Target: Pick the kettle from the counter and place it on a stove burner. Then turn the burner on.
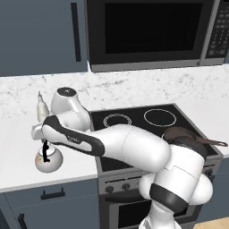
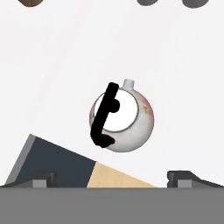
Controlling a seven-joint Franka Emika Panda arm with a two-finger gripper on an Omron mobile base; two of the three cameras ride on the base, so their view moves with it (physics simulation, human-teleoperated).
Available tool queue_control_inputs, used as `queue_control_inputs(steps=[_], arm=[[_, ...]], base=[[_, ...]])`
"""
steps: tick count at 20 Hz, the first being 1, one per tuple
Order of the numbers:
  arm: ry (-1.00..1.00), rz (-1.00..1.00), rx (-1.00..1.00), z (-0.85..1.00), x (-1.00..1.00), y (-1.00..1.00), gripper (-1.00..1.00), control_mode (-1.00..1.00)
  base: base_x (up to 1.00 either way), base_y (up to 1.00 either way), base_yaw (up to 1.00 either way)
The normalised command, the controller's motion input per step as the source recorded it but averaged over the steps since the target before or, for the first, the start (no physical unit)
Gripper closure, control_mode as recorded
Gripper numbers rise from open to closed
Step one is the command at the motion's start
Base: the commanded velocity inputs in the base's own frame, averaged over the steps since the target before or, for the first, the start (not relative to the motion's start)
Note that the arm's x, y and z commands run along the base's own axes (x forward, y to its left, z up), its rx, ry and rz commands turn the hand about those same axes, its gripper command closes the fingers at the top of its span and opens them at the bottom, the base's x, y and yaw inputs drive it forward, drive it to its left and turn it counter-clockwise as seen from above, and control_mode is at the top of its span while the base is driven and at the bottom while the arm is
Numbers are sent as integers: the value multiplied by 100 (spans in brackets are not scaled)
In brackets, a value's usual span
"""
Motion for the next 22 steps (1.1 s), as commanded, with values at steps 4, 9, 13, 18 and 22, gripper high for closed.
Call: queue_control_inputs(steps=[4, 9, 13, 18, 22], arm=[[1, 0, 0, -29, 33, 27, -100, -100], [3, 0, 0, -33, 14, 25, -100, -100], [3, 0, 0, -31, 3, 23, -100, -100], [2, -1, 0, -22, 0, 11, -100, -100], [0, 0, 0, -21, 0, 0, -100, -100]], base=[[0, 0, 0], [0, 0, 0], [0, 0, 0], [0, 0, 0], [0, 0, 0]])
